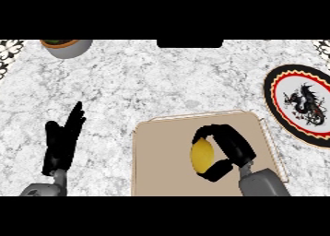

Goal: Pick the lemon from the tray and place it in the plate

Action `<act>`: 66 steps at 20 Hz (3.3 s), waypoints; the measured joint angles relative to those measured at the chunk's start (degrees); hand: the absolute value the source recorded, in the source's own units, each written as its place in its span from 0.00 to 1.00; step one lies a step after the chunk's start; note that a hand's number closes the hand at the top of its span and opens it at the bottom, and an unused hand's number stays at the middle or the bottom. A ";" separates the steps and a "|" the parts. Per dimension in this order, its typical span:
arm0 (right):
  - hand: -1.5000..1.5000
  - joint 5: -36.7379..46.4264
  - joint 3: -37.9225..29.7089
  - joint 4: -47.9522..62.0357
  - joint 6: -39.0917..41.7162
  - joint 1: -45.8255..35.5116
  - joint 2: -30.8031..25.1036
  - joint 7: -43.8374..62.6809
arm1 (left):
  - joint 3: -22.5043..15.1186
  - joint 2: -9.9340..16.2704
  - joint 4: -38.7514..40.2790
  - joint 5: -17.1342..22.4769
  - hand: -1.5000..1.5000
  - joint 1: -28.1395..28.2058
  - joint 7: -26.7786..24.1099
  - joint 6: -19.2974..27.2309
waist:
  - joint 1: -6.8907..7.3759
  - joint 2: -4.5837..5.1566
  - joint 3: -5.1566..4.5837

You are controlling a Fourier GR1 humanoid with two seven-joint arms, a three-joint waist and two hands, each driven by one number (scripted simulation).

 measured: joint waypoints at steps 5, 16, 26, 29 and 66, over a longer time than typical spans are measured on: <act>1.00 3.01 -1.16 -0.88 -2.89 0.22 0.29 0.69 | 1.46 -0.35 0.13 -0.34 0.50 0.18 0.10 -1.16 | -0.06 0.07 0.01; 1.00 10.92 -11.90 9.01 -7.02 -13.66 -9.06 11.21 | 1.02 -1.30 0.05 -1.21 0.50 0.31 -0.42 -1.24 | 0.31 0.22 0.04; 1.00 12.66 -18.94 -6.98 -13.80 -13.08 -11.98 18.48 | 1.44 -1.55 -0.48 -1.65 0.50 1.19 -0.08 -1.25 | -0.58 -0.09 0.02; 1.00 12.75 -21.98 -7.93 -14.39 -13.98 -13.17 20.78 | 2.06 -1.35 -0.15 -1.71 0.50 1.00 -0.28 -1.50 | -0.37 0.01 0.02; 0.00 4.61 -38.25 54.96 -5.83 -30.46 -30.93 -11.69 | 2.68 -3.67 -0.99 -3.83 0.50 -0.58 0.72 -3.22 | 1.24 0.67 0.21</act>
